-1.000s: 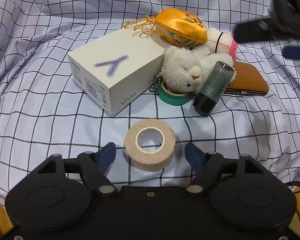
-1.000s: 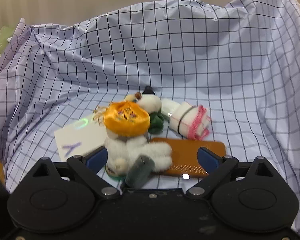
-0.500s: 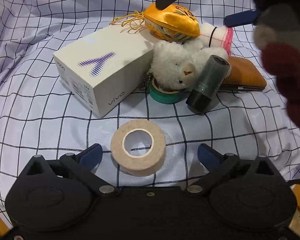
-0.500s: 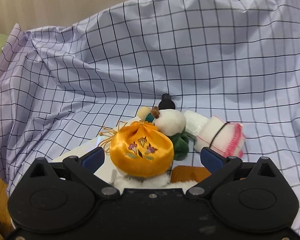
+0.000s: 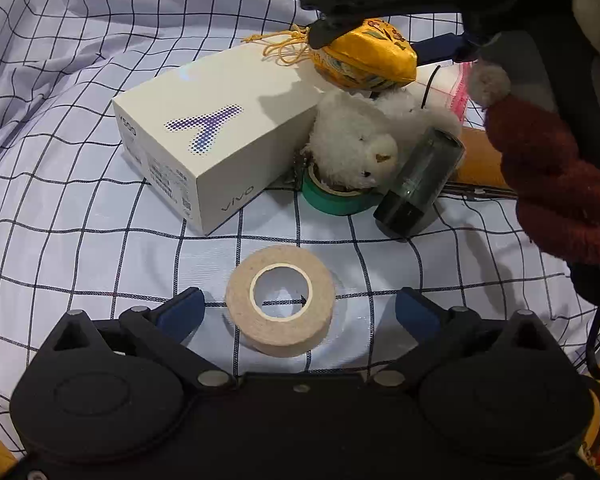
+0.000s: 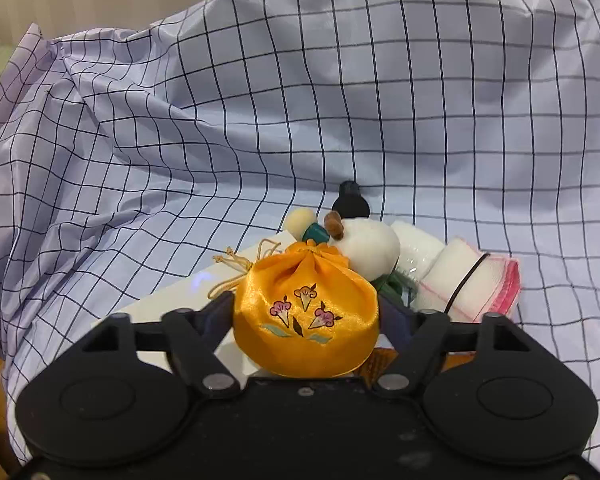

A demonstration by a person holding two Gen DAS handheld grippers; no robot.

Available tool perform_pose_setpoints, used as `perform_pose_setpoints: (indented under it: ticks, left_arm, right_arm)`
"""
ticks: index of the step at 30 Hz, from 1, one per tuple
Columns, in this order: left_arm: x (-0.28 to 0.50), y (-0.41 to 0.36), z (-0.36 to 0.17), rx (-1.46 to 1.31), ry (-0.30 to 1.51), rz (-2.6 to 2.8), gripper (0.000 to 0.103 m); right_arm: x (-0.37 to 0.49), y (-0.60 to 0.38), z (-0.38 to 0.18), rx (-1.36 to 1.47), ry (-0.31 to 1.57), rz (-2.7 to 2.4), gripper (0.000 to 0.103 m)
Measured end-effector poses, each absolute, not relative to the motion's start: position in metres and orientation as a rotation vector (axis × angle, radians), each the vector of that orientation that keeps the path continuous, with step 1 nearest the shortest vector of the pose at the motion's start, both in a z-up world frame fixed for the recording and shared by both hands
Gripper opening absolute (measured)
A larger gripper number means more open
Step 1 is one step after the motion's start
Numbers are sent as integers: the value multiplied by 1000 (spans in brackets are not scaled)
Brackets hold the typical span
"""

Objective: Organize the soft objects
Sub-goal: 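Close the left gripper on the beige tape roll and lift it, then carry the tape roll and yellow pouch to the basket with both grippers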

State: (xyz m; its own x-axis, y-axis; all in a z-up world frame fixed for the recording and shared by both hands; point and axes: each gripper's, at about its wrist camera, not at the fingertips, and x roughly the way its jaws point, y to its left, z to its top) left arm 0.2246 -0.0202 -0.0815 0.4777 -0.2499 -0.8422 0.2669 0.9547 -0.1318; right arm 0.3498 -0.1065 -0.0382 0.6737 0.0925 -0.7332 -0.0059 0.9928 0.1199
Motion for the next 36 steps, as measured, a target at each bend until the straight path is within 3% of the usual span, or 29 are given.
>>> perform_pose_setpoints:
  ticks: [13,22,25,29,36]
  left_arm:
    - [224,-17,-67,39,976,-268,89]
    - [214,-25,-67,74,977,-279,77]
    - [214,-23,-68,68,985,-269,69]
    - [214,-19,-68,39,987,-273,49]
    - [204,-18,-61,18,970,-255,47]
  right_arm:
    - [331,-120,-17,91,738,27,71]
    - [313,-137,-6,113,708,-1,71]
    - [305,-143,-2,119,699,-11,71]
    - [291,-150,3,126,692,-25,71]
    - [257,-165,15,149,673,-53,71]
